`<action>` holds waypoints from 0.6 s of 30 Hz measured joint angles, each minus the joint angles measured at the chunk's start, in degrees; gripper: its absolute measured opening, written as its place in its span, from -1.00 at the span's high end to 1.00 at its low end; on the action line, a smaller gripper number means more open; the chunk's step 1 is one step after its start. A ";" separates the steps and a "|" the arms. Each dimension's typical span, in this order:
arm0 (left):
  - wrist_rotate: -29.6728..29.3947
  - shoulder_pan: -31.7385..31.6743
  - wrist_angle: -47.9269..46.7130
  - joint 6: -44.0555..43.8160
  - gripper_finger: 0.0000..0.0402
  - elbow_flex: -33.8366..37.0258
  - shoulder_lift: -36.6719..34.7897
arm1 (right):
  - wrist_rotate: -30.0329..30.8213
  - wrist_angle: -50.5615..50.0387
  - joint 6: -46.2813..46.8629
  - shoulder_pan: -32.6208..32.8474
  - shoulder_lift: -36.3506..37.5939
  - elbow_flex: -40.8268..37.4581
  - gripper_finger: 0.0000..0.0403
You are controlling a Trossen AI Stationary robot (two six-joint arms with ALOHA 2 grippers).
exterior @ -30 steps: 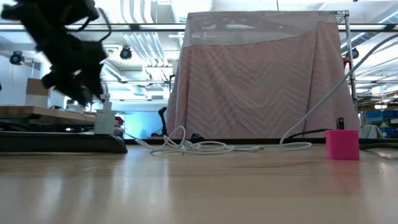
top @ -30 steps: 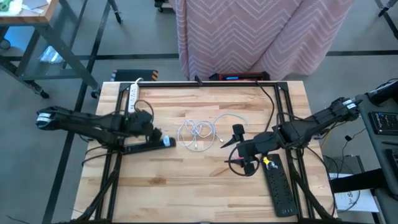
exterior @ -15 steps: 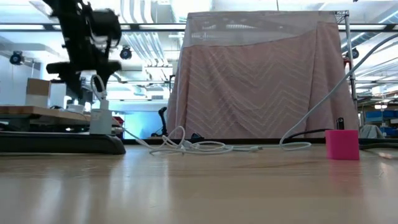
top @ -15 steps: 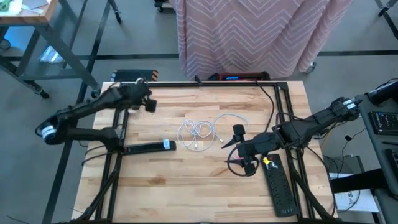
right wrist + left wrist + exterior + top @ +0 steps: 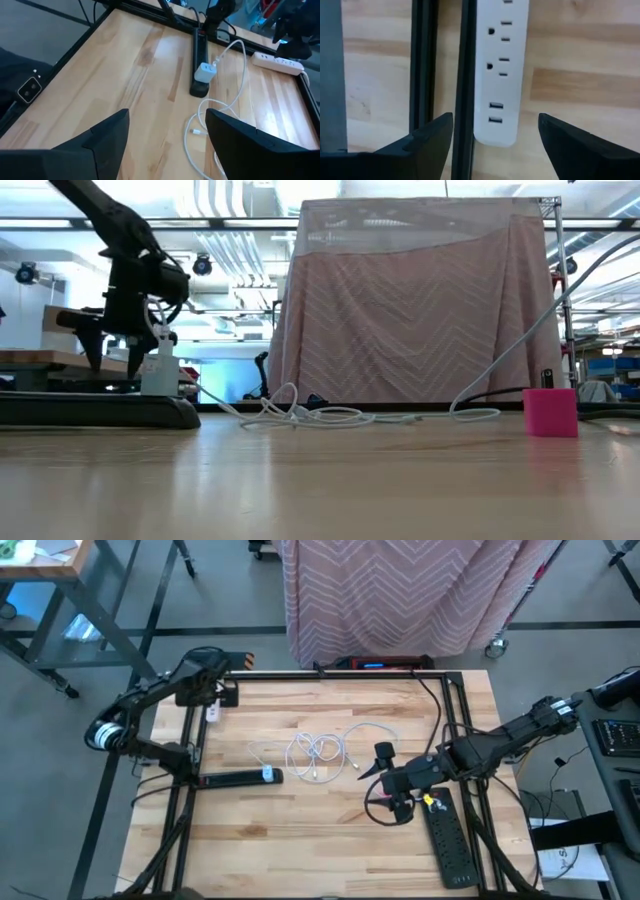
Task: Plug in charger cables
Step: Insert the charger cable into the pink charger adapter
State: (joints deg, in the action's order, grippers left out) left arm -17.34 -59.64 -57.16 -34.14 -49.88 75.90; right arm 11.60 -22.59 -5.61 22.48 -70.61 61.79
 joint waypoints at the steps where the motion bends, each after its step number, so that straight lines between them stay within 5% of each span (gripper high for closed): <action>1: -0.06 0.08 0.32 0.18 -0.41 0.08 -0.28 | 0.03 -0.16 -0.04 0.00 0.00 -0.06 -0.26; 13: -0.24 0.96 0.28 3.72 -0.50 0.91 -1.40 | 0.43 -19.81 23.90 -0.13 0.00 -4.17 -0.16; 18: -0.20 0.94 0.30 3.36 -0.52 0.91 -1.40 | -0.35 -16.69 27.46 0.22 -0.61 -4.74 -0.22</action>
State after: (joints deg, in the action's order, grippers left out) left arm -17.54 -58.70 -56.86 -30.78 -48.97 74.50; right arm 11.24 -39.28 21.84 22.70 -71.22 57.05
